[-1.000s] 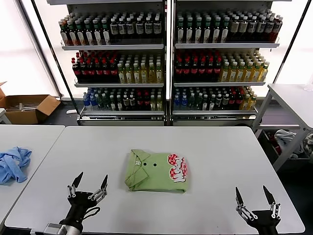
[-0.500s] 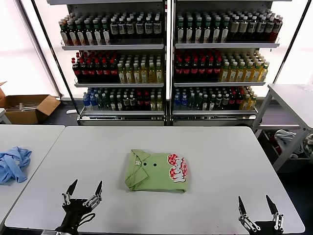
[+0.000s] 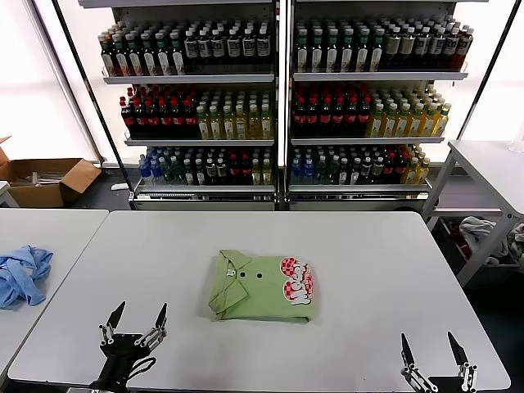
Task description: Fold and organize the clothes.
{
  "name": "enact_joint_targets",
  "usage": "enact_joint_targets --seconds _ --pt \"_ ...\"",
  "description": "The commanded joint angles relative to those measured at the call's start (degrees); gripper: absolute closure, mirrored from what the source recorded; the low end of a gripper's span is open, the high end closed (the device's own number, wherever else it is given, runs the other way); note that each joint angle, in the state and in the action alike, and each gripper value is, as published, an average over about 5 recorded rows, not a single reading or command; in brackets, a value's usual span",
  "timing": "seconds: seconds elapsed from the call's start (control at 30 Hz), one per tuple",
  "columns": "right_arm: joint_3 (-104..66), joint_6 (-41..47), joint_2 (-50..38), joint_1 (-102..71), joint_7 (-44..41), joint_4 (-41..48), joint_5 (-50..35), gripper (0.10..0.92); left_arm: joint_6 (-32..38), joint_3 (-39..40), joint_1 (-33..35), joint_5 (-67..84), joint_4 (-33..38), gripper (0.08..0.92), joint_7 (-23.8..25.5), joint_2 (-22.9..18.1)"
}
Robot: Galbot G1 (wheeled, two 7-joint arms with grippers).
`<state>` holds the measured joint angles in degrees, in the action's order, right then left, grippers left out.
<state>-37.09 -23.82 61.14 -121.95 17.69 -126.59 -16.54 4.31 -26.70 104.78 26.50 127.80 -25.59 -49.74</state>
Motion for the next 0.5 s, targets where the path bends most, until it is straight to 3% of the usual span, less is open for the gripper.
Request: enact_joint_targets --seconds 0.03,0.5 --pt "0.26 -0.81 -0.08 -0.12 0.21 0.49 0.16 0.203 0.22 -0.38 0.19 0.43 -0.37 0.177 -0.11 0.14" --pt "0.58 -0.75 0.1 0.12 0.61 0.64 0.48 0.203 0.29 -0.47 -0.2 0.33 -0.72 0.177 -0.13 0.08"
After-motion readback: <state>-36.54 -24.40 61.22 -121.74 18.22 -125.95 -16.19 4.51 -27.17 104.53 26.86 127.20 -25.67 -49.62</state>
